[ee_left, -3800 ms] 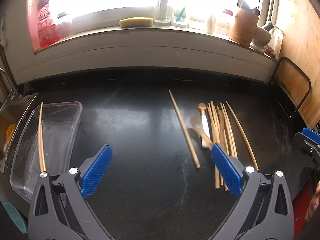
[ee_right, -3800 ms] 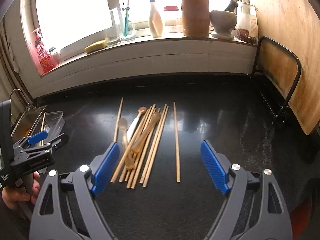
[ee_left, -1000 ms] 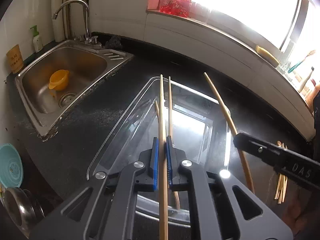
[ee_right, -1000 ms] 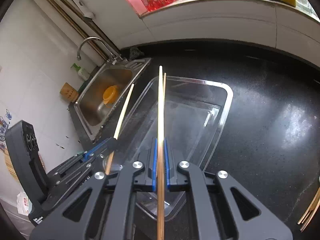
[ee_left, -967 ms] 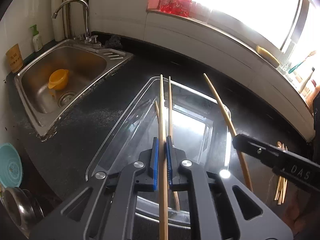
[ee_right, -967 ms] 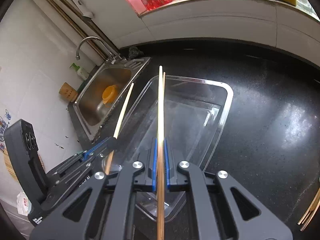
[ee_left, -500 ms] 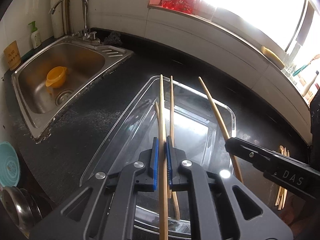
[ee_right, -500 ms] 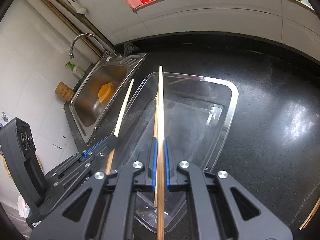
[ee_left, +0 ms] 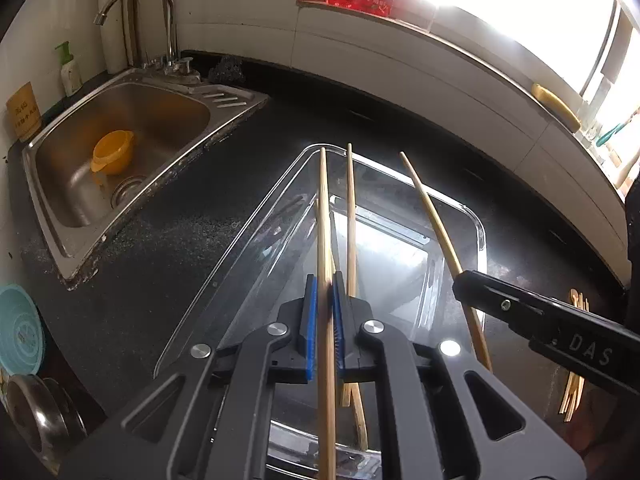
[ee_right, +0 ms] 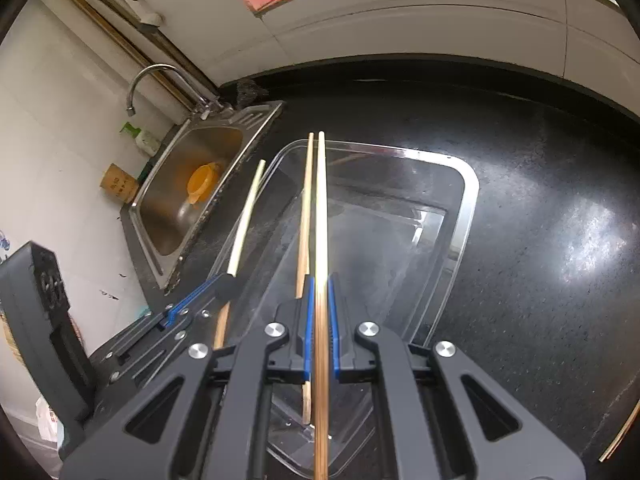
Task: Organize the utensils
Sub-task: 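Open both tools to release the chopsticks into the tray, then move both open tools back to the utensil pile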
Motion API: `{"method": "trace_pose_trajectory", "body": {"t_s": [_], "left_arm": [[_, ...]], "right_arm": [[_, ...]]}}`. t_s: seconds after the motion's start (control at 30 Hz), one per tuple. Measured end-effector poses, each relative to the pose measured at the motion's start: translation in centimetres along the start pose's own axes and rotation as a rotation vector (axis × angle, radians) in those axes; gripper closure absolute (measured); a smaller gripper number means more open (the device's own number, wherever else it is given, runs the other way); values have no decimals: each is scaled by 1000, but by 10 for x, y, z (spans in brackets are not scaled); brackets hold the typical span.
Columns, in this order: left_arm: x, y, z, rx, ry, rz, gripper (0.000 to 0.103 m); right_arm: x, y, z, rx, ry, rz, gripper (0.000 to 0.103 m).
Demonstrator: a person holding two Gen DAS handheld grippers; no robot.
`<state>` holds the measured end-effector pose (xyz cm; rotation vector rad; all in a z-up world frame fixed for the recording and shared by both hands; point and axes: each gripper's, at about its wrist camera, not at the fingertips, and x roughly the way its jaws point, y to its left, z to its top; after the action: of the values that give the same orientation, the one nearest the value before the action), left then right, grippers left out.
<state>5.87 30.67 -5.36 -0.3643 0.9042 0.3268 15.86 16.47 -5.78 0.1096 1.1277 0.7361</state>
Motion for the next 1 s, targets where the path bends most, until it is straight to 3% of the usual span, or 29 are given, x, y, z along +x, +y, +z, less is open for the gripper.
{"method": "trace_pose_trajectory", "body": {"t_s": [0.1,0.17,0.2,0.23,0.27,0.3,0.4,0.5,0.63,0.8,1.0], "left_arm": [[4,2,1,-5,2,16,95],[6,2,1,2,11,34,88],[5,3,1,5,12,36,70],[2,4,1,5,3,37,35],[-4,6,0,0,-23,37,24],[-10,8,0,-7,-48,37,19],[-24,13,-1,-21,-81,32,11],[-37,14,-5,-15,-95,27,11],[-51,4,-16,5,-107,-3,11],[-69,-34,-34,71,-128,-52,7],[-76,-111,-68,205,-107,-163,7]], "right_arm": [[2,2,6,-7,10,-2,96],[-3,0,11,10,-4,2,95],[-6,0,11,14,-14,8,92],[-10,-2,12,17,-23,12,85],[-18,-3,12,20,-42,13,54],[-25,-4,12,18,-71,9,23],[-52,-9,8,9,-154,-20,21],[-79,-25,-4,21,-197,-36,21],[-115,-51,-38,31,-243,-121,21],[-171,-95,-95,77,-322,-278,20],[-237,-151,-170,169,-395,-482,17]]}}
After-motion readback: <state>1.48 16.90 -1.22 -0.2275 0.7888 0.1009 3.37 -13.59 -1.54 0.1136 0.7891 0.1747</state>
